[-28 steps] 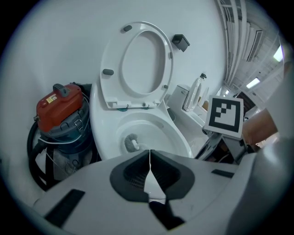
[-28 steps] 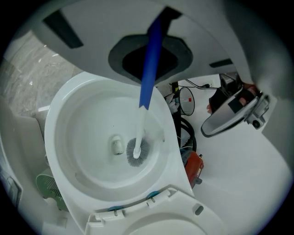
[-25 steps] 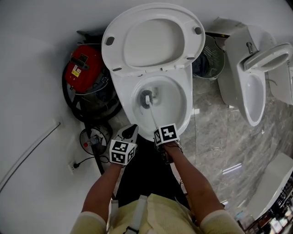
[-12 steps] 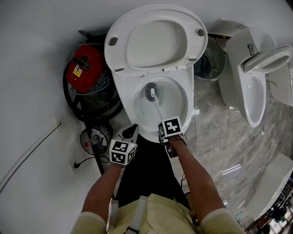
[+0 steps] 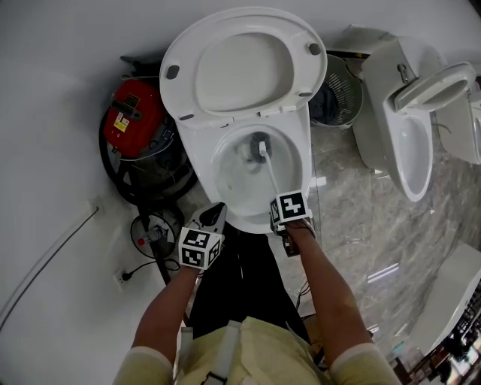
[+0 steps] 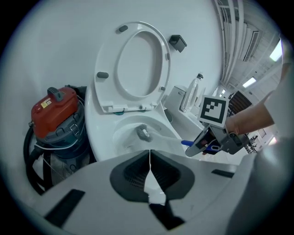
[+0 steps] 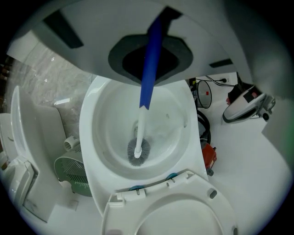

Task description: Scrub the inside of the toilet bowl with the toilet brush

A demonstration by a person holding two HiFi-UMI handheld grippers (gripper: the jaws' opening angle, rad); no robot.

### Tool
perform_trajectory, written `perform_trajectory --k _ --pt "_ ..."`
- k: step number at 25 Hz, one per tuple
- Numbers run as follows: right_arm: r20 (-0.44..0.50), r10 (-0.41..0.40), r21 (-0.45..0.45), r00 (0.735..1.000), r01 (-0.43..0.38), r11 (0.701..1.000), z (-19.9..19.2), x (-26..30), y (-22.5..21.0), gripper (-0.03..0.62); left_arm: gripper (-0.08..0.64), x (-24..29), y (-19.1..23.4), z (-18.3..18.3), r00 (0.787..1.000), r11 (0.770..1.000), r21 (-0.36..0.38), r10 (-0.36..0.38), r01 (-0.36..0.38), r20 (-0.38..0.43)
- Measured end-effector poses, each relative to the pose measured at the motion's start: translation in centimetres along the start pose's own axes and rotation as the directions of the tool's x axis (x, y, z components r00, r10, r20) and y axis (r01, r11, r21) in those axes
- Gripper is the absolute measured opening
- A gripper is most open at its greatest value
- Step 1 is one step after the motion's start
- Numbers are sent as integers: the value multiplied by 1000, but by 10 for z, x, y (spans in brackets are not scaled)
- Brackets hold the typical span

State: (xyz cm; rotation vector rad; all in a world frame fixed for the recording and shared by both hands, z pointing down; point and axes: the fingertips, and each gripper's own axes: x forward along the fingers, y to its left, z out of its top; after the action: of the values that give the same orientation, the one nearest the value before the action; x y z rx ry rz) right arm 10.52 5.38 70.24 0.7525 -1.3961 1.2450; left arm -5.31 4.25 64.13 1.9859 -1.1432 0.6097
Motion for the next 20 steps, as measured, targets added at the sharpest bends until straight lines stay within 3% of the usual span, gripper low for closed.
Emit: perform_trajectory --k 13,20 --pt "-20 -57 95 998 59 994 -35 -13 -38 15 15 8 -17 6 999 999 38 -33 34 -26" --pt "-59 -71 82 996 76 994 -65 -15 -46 15 15 15 -31 5 998 997 53 -57 59 -37"
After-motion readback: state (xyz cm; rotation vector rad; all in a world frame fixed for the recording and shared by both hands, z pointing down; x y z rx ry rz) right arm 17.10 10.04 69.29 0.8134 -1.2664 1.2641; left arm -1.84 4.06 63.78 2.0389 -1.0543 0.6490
